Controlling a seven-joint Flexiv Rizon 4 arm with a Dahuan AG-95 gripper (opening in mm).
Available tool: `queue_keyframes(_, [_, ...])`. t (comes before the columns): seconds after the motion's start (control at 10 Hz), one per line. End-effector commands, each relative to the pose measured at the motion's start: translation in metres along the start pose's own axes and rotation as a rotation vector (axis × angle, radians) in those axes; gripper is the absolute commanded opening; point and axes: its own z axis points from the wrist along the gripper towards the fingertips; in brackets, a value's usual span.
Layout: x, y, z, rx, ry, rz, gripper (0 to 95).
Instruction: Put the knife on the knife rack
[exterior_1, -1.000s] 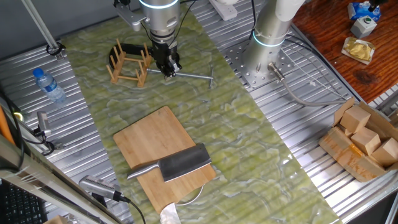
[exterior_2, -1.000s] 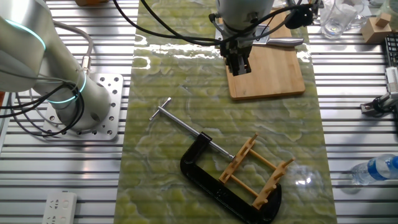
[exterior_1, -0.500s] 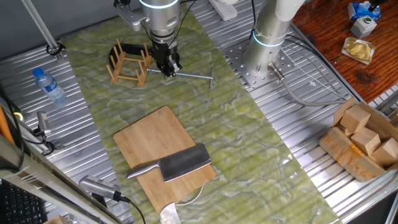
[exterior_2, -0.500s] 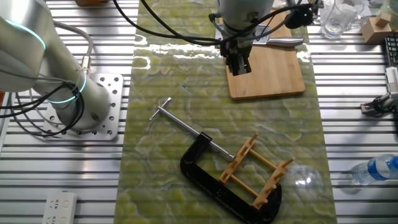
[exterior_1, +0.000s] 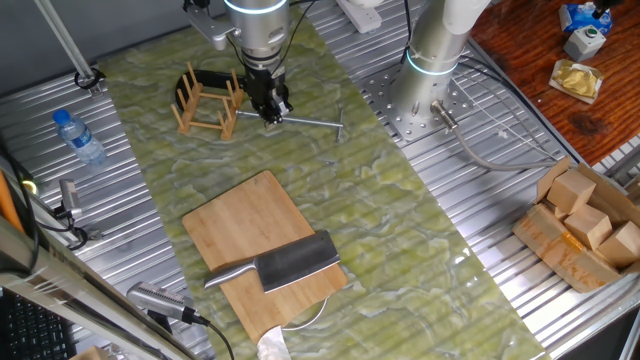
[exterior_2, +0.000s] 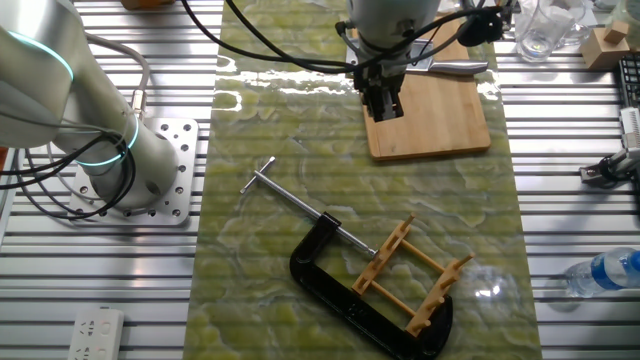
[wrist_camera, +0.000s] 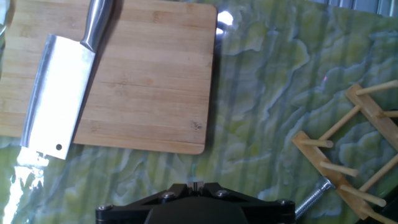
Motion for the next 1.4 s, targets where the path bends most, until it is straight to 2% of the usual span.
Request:
queue_keyframes(0.1, [0.0007, -0.0001, 0.0003, 0.0, -0.001, 0.0, 0.0])
queue_keyframes(1.4, [0.0016, 0.0005, -0.0002, 0.011, 0.003, 0.007, 0.0])
